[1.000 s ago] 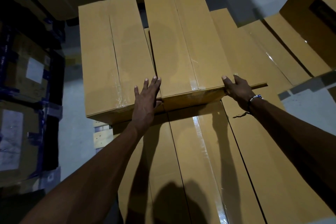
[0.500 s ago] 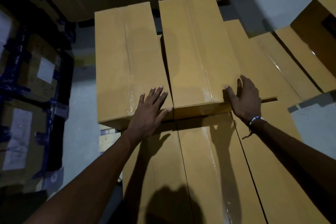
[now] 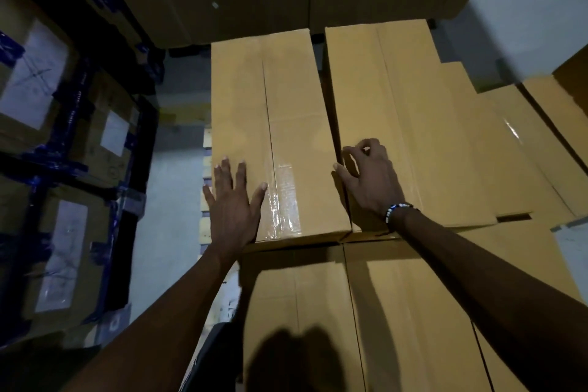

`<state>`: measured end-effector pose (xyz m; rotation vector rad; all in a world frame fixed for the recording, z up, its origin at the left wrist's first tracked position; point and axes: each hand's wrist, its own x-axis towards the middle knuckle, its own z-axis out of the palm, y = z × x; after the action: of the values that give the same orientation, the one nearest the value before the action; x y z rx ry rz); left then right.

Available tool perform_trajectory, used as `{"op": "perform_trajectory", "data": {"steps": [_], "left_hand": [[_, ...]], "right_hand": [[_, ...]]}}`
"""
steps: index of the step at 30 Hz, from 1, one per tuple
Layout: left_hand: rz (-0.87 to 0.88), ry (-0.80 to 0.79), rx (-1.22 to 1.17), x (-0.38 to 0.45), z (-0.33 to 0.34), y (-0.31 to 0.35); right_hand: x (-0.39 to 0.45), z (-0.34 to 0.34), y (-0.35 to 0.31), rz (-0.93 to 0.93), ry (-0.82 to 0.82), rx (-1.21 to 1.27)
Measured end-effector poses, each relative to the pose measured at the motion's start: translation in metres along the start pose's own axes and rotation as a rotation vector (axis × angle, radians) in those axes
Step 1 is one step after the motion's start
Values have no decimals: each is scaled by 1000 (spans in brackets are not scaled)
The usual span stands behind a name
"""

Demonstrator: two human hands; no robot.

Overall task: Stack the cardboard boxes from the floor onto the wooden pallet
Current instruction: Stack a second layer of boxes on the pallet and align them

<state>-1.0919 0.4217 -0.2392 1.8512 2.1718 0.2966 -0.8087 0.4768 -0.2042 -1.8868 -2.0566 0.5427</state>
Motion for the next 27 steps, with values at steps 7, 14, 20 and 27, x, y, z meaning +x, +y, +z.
{"op": "perform_trajectory", "data": {"steps": [7,14,20,27], "left_hand": [[-175,70,-158,3,0,3],[-182,87,-129,5,4,-3],[-150,63,-124,3,0,-5],[-158,67,-105,3,1,-2]], "right_hand": [[26,13,-21,75,-50,-24],[28,23,-26,153,-49,11],[22,21,-25,129,-24,-8],[15,14,-23,54,-7,75]]}}
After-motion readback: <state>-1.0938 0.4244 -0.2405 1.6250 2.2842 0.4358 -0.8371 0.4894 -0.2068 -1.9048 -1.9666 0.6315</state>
